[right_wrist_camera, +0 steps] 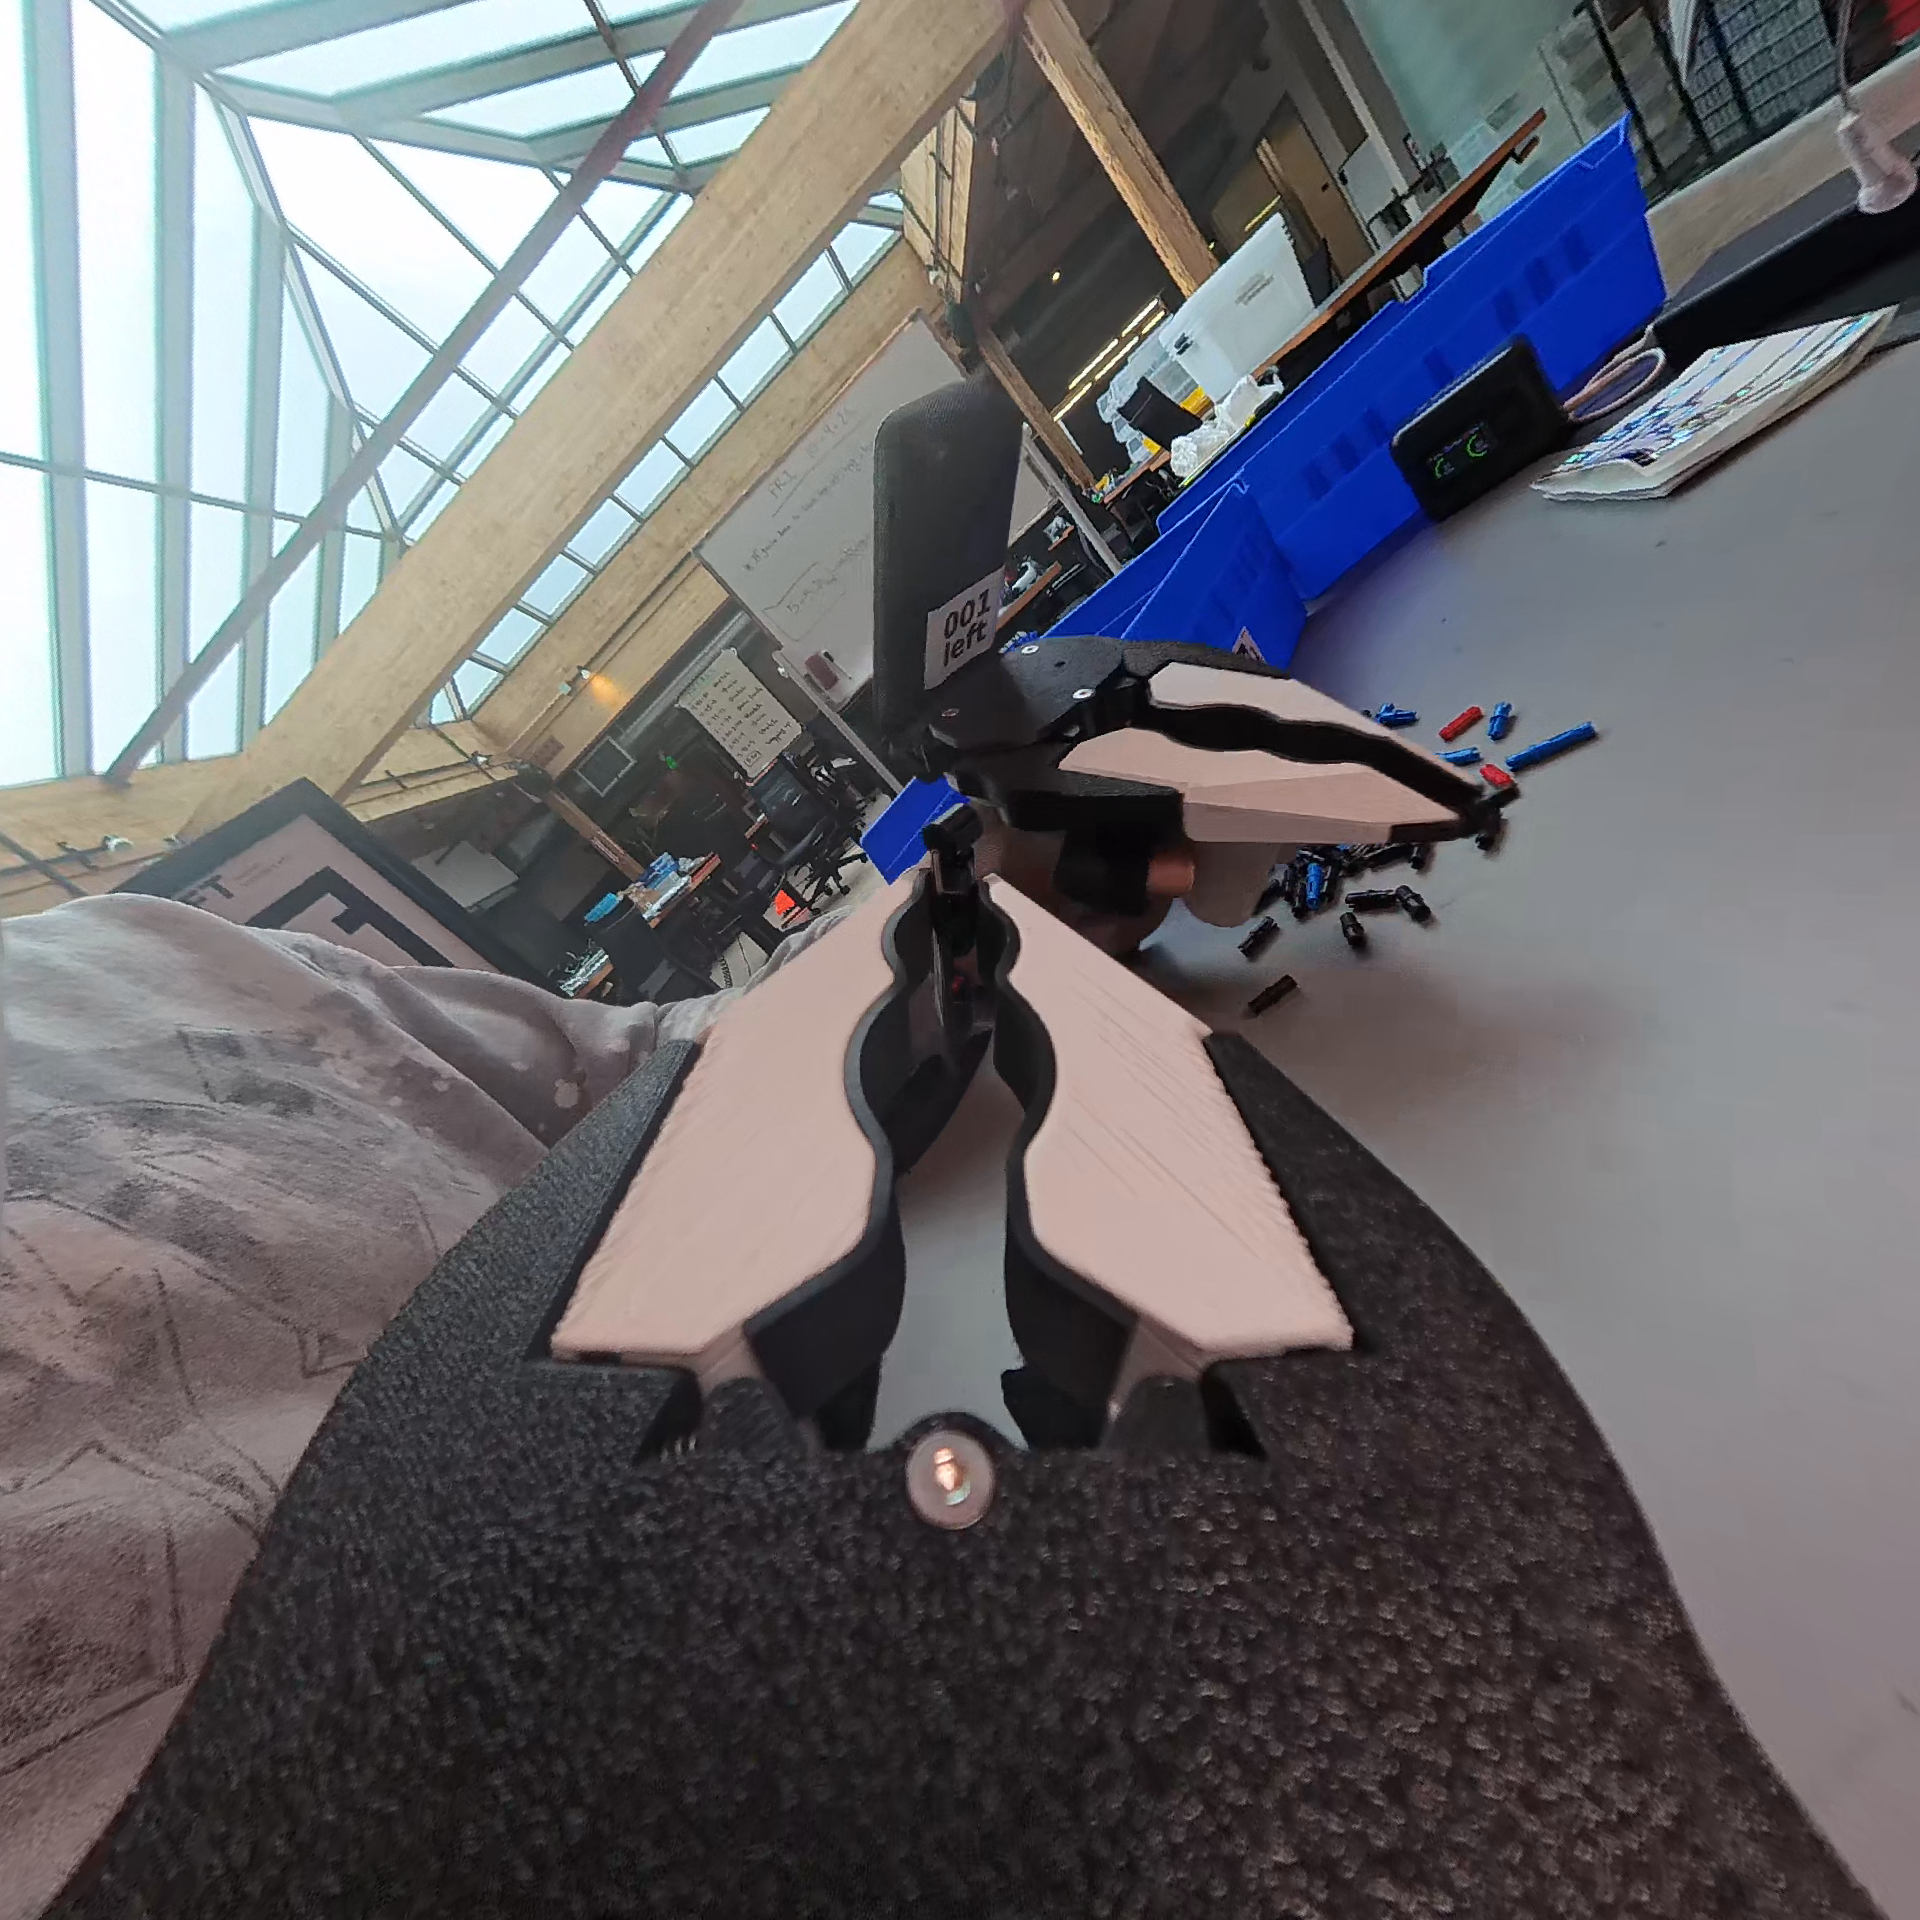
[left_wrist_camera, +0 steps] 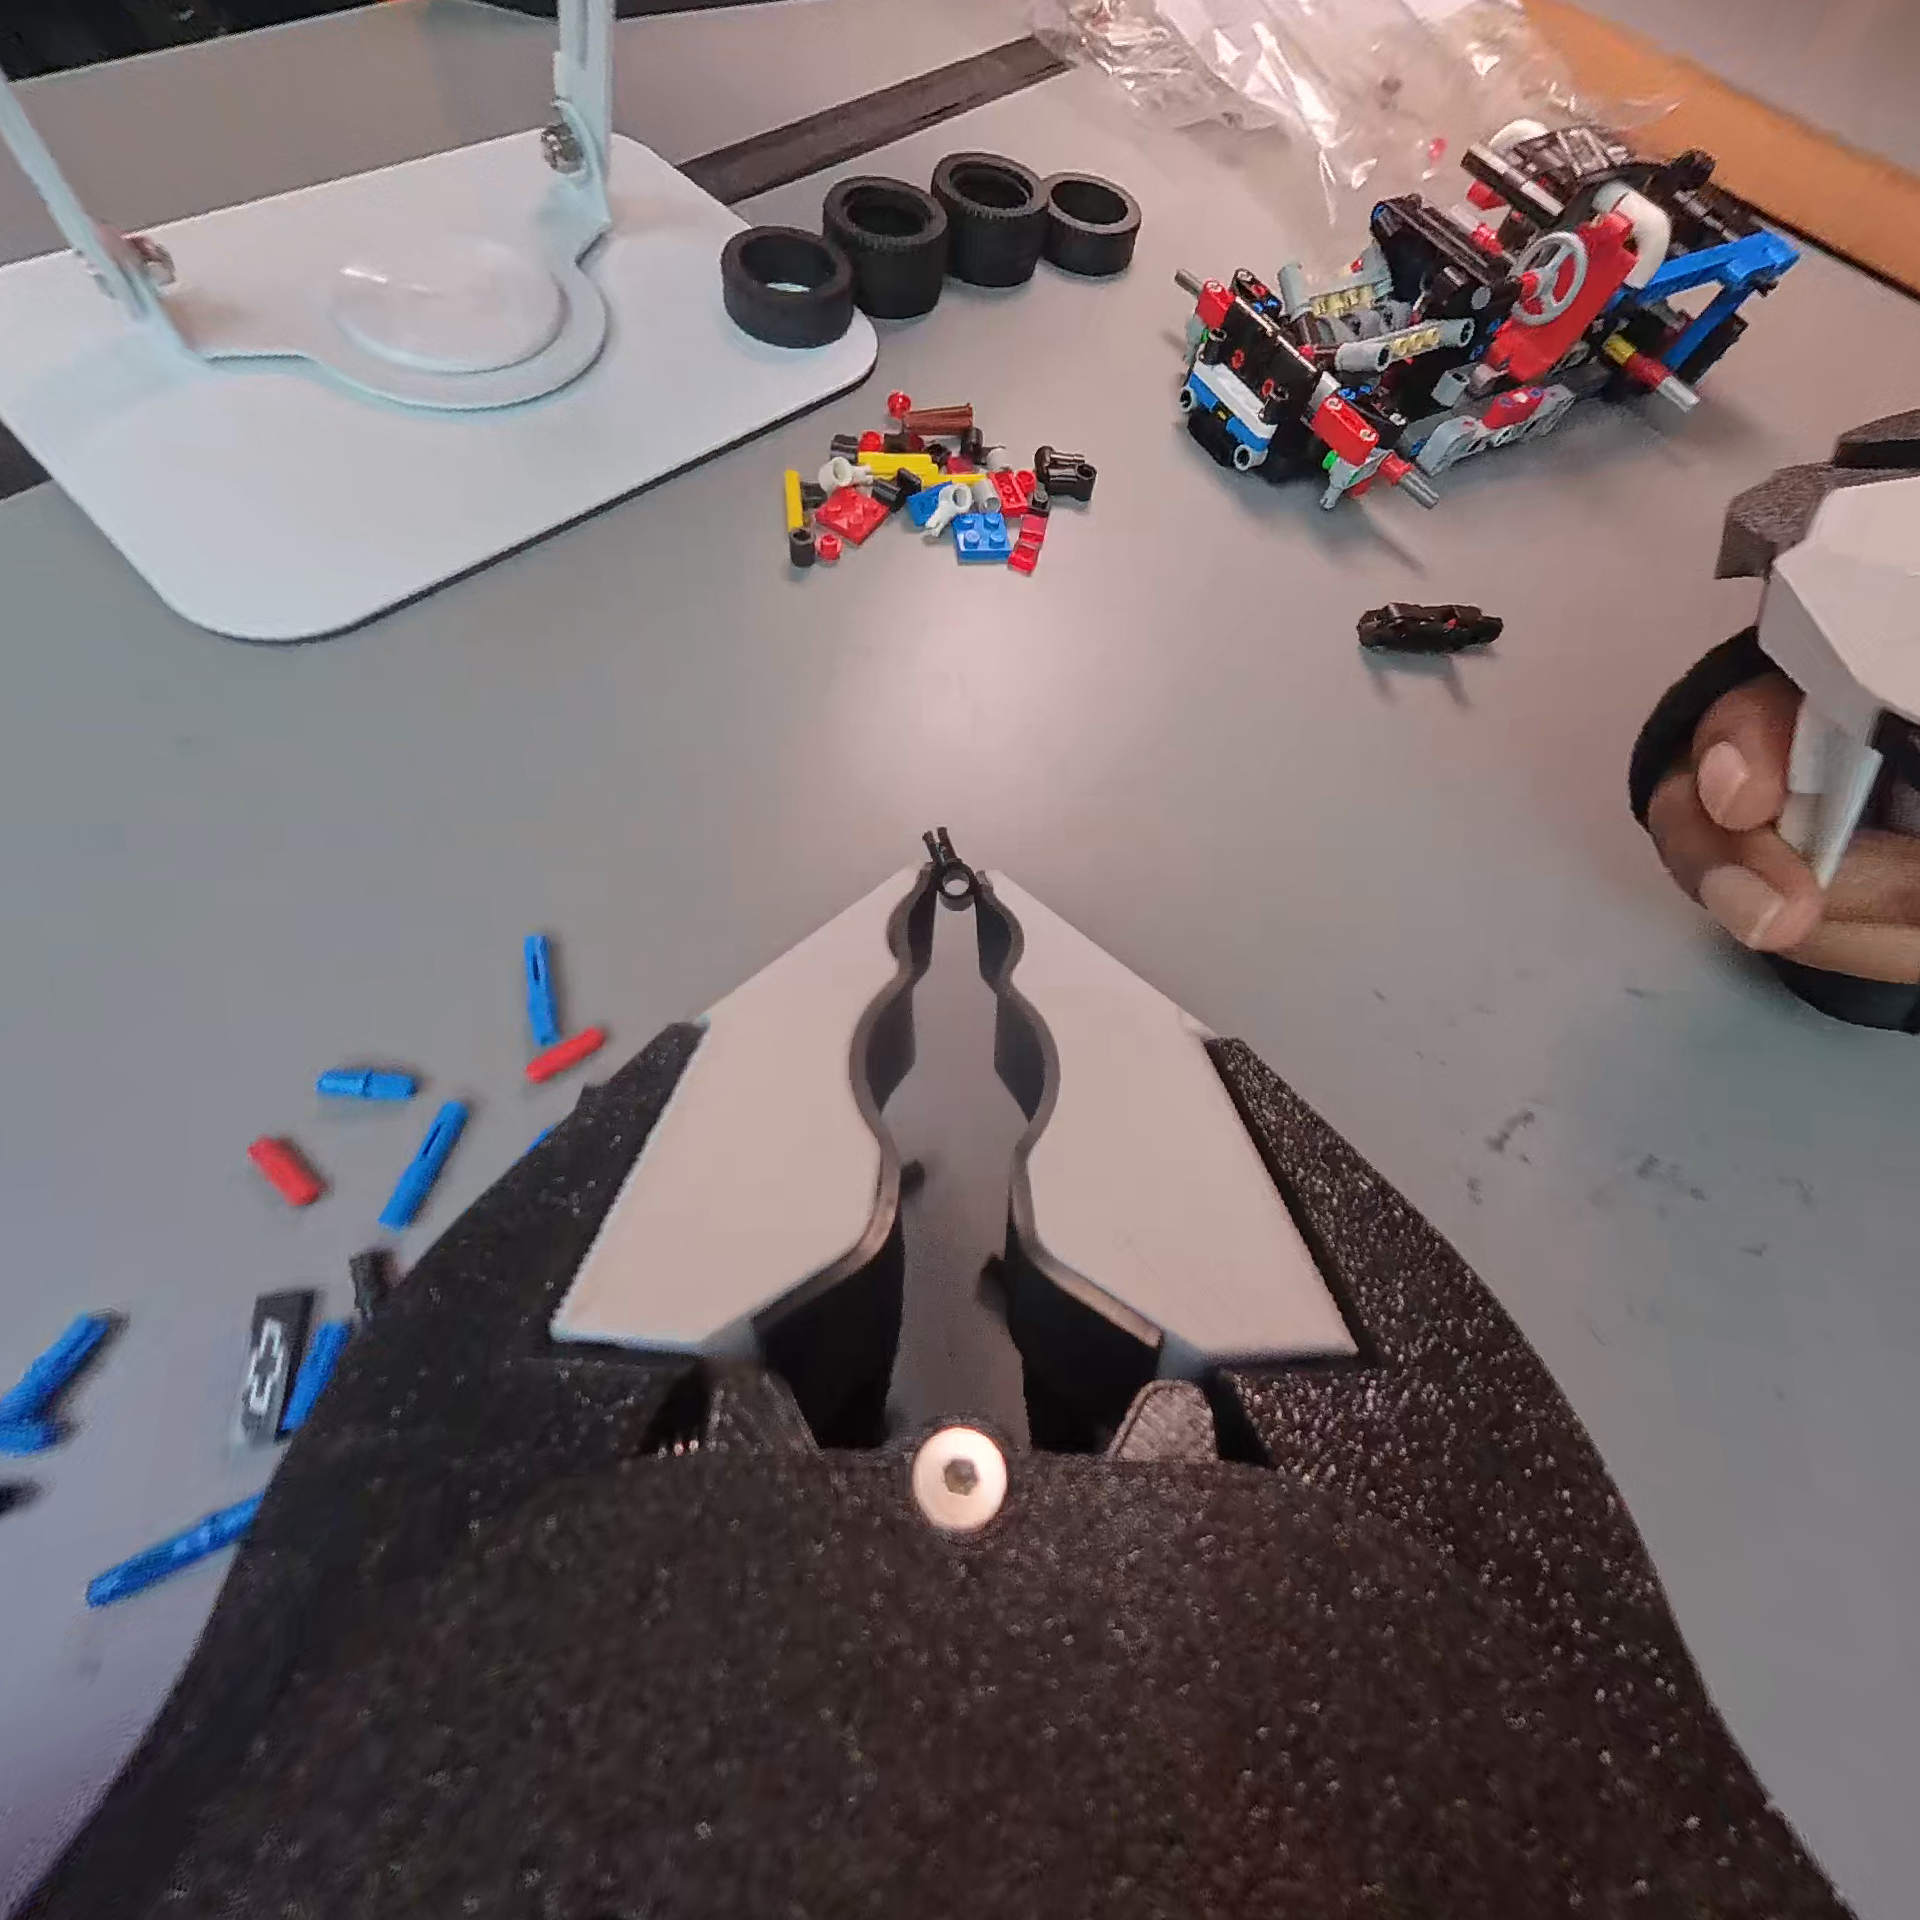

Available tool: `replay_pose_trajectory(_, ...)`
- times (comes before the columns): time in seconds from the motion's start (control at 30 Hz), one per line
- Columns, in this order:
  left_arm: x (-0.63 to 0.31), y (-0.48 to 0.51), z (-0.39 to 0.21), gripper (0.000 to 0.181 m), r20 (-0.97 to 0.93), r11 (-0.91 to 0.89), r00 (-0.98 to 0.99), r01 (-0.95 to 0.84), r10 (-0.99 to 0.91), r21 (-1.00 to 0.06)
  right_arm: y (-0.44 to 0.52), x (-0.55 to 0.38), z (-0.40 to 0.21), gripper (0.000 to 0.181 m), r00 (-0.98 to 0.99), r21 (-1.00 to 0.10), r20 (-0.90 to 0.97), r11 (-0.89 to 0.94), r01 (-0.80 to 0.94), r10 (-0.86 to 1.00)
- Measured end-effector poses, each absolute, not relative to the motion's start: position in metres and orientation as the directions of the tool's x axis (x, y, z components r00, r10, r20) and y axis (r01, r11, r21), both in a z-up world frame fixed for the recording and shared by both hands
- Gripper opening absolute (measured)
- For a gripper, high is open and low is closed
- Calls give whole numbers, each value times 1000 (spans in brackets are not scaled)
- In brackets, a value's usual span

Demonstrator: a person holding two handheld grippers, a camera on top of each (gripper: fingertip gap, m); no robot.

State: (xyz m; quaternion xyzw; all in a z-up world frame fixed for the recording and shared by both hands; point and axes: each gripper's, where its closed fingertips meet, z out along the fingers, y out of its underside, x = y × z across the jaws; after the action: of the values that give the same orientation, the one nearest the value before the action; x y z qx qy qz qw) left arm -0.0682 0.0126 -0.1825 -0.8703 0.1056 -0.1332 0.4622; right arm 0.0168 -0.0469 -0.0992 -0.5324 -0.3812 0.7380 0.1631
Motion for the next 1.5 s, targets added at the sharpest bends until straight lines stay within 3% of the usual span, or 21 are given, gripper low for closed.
replay_pose_trajectory(0.37, -31, 115, -201, 6, -27, -580, 924, -262, -382, -771, -46, 18, -104, 7, -357, -776, -624, -607, 174, 695)
replay_pose_trajectory(0.5, -32, 111, -185, 21, -33, -544, 927, -247, -372, -802, -43, 19, -104, 7, -356, -764, -637, -623, 170, 683)
replay_pose_trajectory(0.8, -15, 36, -116, 22, 271, -515, 830, -24, -488, -857, -37, 18, -109, 7, -332, -768, -633, -620, 161, 699)
replay_pose_trajectory(1.17, 40, -49, -119, 23, 668, -602, 460, 307, -585, -737, -45, 20, -93, 6, -443, -737, -633, -668, 97, 634)
replay_pose_trajectory(1.3, 49, -55, -114, 5, 681, -613, 385, 301, -622, -730, -48, 20, -89, 7, -457, -772, -587, -632, 67, 668)
replay_pose_trajectory(1.5, 24, -67, -119, 4, 543, -562, 490, 124, -682, -818, -51, 24, -96, 8, -443, -873, -470, -477, 102, 764)
